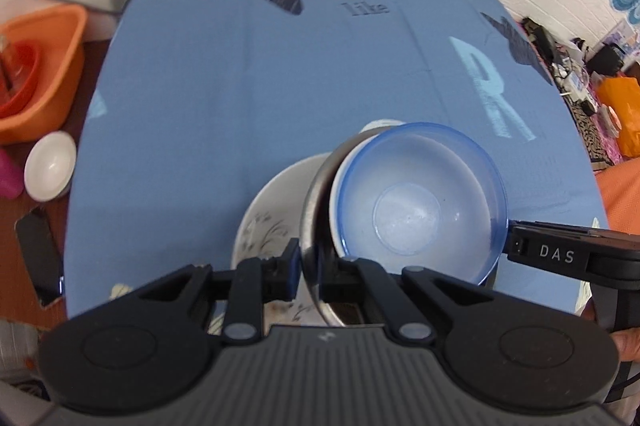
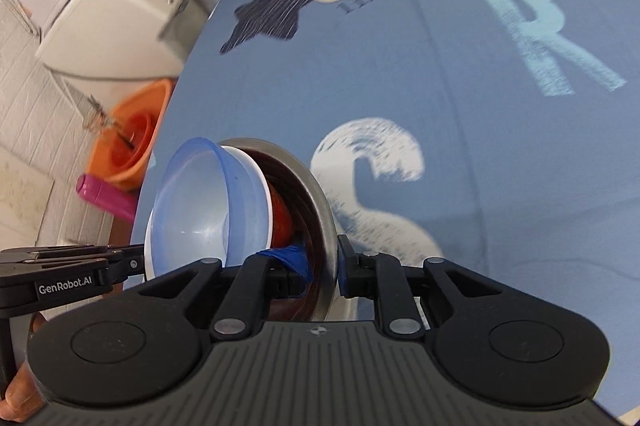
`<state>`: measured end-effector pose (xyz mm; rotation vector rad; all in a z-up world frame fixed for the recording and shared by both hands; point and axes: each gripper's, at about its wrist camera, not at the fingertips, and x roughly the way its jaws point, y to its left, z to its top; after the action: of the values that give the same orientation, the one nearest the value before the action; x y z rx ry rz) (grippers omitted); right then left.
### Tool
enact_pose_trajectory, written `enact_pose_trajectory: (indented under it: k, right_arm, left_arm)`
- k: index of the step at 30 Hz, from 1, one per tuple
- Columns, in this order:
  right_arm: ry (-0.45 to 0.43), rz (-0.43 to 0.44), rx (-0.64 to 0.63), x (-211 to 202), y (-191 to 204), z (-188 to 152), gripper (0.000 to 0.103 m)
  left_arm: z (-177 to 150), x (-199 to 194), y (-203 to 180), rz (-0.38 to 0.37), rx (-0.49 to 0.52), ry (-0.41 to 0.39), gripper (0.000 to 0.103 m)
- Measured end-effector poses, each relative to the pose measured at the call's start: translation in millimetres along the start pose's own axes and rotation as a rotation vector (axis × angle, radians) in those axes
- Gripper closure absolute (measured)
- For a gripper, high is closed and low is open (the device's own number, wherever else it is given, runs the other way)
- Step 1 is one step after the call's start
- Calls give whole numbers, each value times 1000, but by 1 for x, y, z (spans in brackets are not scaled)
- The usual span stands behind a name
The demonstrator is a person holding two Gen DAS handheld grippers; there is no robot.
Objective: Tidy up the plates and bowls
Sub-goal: 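Lift the nested bowls and carry them onto the white plate stack, then lower the nested bowls onto the plates and open both grippers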
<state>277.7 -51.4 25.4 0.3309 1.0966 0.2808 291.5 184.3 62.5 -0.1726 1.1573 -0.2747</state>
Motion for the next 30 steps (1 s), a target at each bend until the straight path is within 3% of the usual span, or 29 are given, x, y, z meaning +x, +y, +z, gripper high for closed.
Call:
enact_pose_trajectory:
  k: [9, 14, 17, 18, 21, 26, 30]
  right_arm:
    - [76, -8, -4, 21, 8, -19, 103]
    - [60, -16, 8, 21, 8, -16, 103]
    - [23, -25, -39, 15, 10, -19, 99]
    - [0, -36, -54, 13, 12, -20, 98]
    - [-61, -55, -84, 6, 15, -20, 96]
    - [-209, -87, -135, -20, 8, -26, 95]
    - [-365, -83, -126, -43, -4, -48, 93]
  left_arm:
    - [-21, 14, 19, -13, -35, 43, 103]
    - [-24, 14, 23, -13, -30, -7, 103]
    - [-29, 7, 23, 34, -28, -82, 89]
    - [-30, 4, 22, 57, -28, -101, 73]
    - [-35, -9, 24, 108, -50, -194, 53]
    - [-50, -38, 21, 137, -111, -338, 45]
    - [-70, -54, -3, 207, -106, -457, 41]
